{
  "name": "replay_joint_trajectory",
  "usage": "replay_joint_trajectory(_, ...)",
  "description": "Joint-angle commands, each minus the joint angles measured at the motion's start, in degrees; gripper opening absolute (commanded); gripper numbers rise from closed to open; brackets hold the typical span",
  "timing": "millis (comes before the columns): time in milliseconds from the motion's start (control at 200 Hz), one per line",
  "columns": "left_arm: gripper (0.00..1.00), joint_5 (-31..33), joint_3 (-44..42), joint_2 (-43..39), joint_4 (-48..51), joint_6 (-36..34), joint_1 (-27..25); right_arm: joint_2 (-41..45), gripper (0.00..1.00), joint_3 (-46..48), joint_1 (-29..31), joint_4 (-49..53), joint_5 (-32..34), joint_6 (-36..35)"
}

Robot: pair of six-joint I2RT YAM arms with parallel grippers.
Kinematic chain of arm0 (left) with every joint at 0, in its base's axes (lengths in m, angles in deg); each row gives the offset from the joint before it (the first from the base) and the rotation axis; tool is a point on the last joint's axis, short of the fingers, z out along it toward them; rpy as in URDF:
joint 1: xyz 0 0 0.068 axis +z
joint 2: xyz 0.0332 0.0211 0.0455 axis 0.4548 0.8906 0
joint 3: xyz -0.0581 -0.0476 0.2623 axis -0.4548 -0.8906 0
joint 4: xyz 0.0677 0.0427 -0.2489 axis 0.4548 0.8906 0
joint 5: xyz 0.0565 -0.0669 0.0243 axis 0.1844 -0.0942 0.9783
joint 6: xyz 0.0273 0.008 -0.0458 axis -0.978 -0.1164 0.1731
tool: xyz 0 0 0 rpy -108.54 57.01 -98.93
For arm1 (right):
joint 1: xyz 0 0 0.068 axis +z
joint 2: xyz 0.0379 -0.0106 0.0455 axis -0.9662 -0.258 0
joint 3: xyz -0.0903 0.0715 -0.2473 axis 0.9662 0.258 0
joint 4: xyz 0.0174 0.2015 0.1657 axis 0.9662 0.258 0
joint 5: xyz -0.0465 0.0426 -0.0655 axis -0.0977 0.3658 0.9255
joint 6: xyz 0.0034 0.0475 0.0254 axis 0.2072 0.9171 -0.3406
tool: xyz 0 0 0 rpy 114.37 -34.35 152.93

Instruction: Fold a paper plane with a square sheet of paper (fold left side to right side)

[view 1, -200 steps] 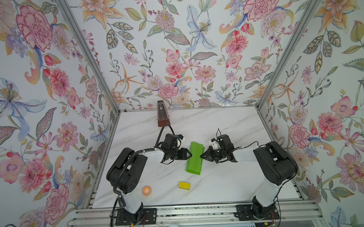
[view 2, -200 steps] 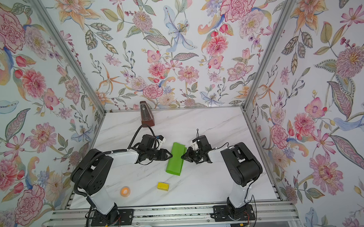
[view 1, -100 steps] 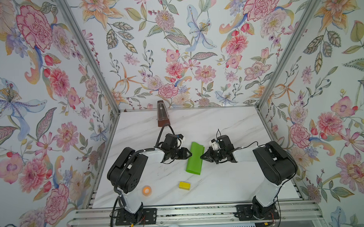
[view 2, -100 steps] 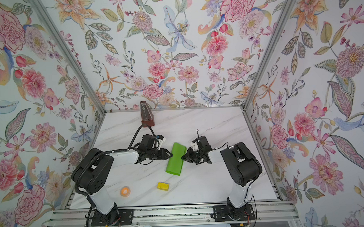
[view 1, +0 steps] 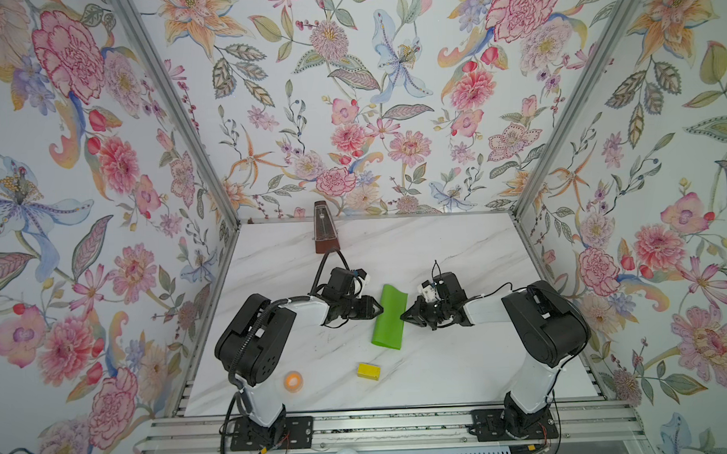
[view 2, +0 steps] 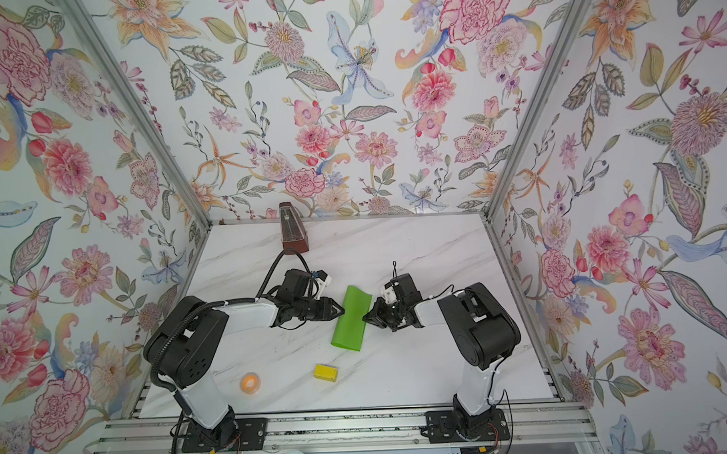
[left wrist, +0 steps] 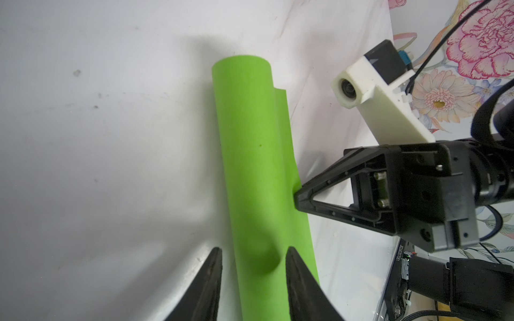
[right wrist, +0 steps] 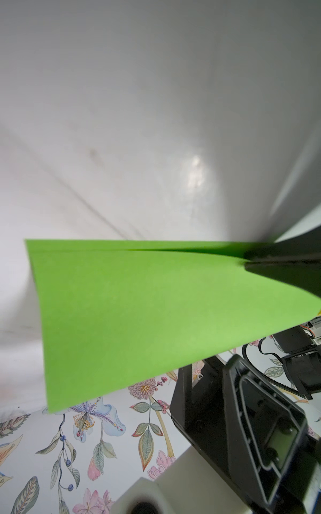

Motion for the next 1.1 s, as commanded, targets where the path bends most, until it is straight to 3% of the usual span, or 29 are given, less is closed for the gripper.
replay_joint_trajectory(0,0.41,0.20,-0.32,-0.45,0.08,0.24,-0.42,-2.19,0.00,1.02,-0.06,0.32,0.49,-1.52)
replay_joint_trajectory(490,0.44,9.99,-3.47,-9.39,3.49,-0.02,-0.33,-6.25,0.00,-4.26,-0.59,7.35,-4.33,-10.64)
replay_joint_trajectory(1096,0.51,4.70,-2.95,-2.02,0.82,0.50,-1.91,-3.72,0.00,-5.23,-0.52,7.46,-4.33,-9.36)
